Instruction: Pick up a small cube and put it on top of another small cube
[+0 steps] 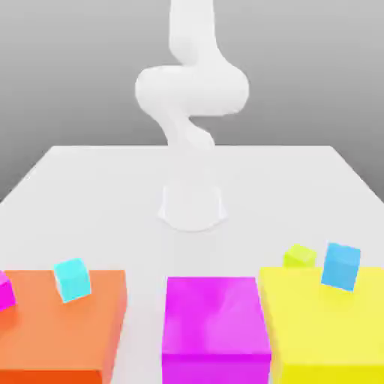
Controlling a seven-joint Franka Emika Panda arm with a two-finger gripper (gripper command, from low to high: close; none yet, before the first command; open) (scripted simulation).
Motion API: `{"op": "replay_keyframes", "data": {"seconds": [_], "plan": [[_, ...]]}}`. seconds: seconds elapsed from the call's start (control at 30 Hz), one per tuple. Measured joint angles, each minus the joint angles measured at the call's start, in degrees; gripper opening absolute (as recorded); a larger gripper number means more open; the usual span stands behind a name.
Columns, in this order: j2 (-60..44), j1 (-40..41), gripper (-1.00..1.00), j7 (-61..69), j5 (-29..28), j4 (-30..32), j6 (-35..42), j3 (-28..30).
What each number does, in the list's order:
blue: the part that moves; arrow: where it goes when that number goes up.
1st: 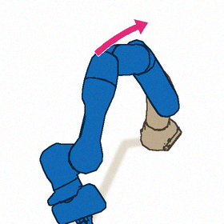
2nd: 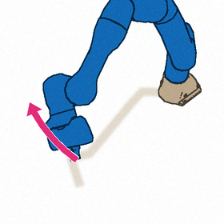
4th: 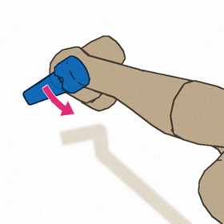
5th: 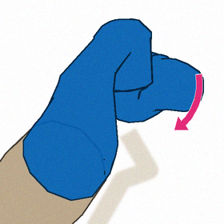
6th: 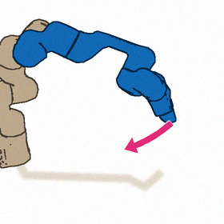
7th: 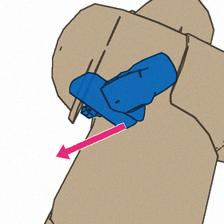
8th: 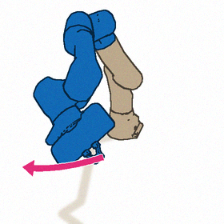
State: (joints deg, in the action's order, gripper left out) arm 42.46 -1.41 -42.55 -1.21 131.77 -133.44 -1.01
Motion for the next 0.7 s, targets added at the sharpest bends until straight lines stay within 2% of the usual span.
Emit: {"op": "replay_keyframes", "data": {"seconds": [0.7], "plan": [[-29.45,-24.93,0.0,50.73,-4.18,16.37,-20.31,-2.9]]}}
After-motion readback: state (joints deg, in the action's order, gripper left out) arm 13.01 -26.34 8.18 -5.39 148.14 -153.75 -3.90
